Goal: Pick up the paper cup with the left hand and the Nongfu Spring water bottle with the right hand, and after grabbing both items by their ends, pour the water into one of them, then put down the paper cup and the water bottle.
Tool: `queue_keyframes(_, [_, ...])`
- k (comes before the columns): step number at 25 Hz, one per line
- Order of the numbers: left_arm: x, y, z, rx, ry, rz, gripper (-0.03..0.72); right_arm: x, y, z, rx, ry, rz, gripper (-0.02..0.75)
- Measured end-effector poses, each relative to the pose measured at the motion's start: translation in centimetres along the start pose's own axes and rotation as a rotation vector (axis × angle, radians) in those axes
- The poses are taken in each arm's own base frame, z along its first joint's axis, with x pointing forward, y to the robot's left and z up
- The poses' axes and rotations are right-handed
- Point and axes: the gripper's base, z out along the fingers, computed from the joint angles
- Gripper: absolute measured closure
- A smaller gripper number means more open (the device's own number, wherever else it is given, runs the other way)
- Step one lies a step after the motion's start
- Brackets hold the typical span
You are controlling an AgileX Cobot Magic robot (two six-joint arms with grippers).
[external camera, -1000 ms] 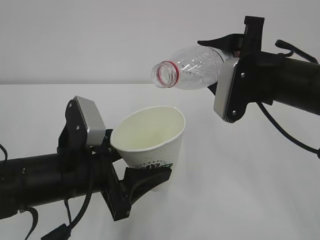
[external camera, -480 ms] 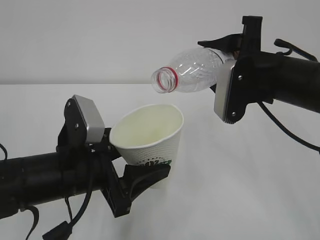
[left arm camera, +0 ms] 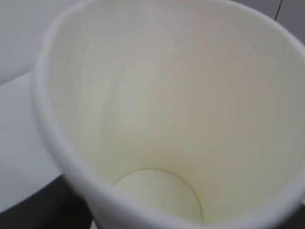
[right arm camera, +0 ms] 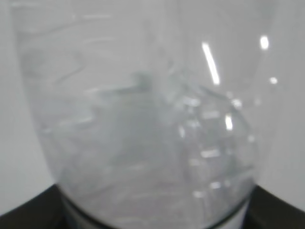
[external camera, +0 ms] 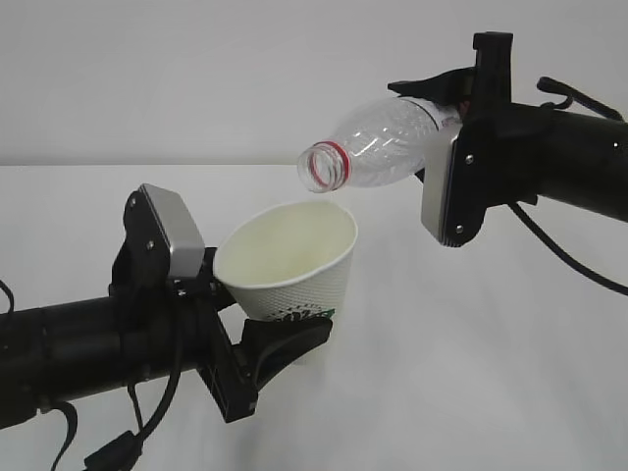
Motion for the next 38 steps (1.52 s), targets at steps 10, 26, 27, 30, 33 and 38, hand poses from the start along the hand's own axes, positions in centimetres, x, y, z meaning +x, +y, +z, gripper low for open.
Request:
queue_keyframes(10, [0.0,0.04,0.0,-0.004,0.0,-0.003,0.16,0.0,-0.07,-0.05,0.0,0.003,-0.025,0.29])
queue_keyframes(26, [0.0,0.02,0.0,-0.002,0.0,-0.002,0.16,-0.02,-0.59,-0.41,0.0,0.019,-0.067,0.29])
queue_keyframes(27, [0.0,0.01,0.0,-0.001,0.0,-0.001,0.16,-0.01,-0.58,-0.41,0.0,0.02,-0.067,0.29])
queue_keyframes(30, [0.01,-0.02,0.0,0.003,0.001,0.002,0.16,-0.01,-0.57,-0.41,-0.002,0.021,-0.067,0.29])
queue_keyframes(33, [0.02,-0.04,0.0,0.004,0.002,0.003,0.16,-0.01,-0.57,-0.41,-0.002,0.021,-0.067,0.29])
queue_keyframes(38, [0.02,-0.04,0.0,0.005,0.002,0.003,0.161,0.0,-0.57,-0.41,-0.002,0.021,-0.067,0.29])
